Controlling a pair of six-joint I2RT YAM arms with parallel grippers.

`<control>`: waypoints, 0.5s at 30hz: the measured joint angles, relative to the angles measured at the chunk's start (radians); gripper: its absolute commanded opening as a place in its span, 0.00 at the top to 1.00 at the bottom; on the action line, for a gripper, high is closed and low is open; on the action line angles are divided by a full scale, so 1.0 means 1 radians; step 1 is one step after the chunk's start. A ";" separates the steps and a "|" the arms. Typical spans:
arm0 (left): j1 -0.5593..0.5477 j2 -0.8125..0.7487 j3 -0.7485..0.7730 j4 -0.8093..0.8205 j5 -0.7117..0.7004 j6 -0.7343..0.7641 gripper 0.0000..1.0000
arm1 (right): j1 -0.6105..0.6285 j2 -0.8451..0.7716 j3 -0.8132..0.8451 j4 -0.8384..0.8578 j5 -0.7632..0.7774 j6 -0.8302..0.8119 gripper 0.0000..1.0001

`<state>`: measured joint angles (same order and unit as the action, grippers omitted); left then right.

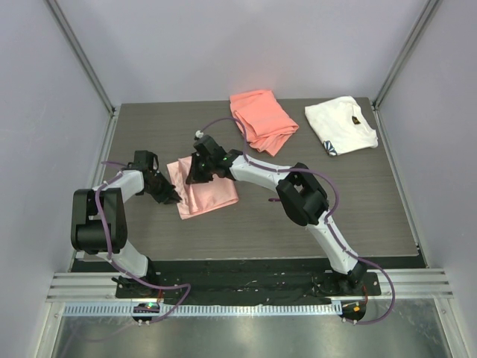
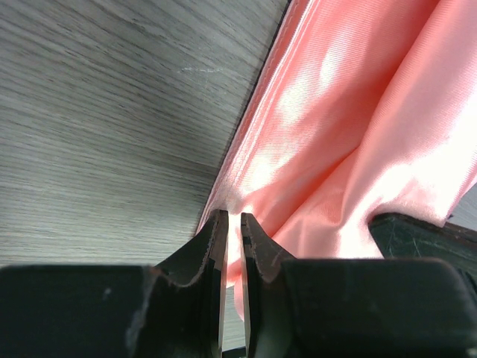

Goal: Fold the napkin into a case and place the utensils inside
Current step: Fold the rectangle-folded napkin at the center of the board.

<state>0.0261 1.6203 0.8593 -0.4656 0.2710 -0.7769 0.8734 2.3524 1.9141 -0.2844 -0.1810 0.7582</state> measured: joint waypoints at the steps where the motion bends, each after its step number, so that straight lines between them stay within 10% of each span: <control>1: 0.000 0.000 0.000 0.000 0.000 0.000 0.83 | 0.000 0.000 0.000 -0.003 0.005 -0.006 0.99; 15: 0.000 -0.004 -0.003 0.000 -0.003 0.000 0.83 | -0.002 -0.001 -0.003 -0.054 0.057 -0.093 0.99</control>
<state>0.0261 1.6161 0.8558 -0.4656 0.2680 -0.7765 0.8715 2.3516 1.9106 -0.3386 -0.1242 0.6655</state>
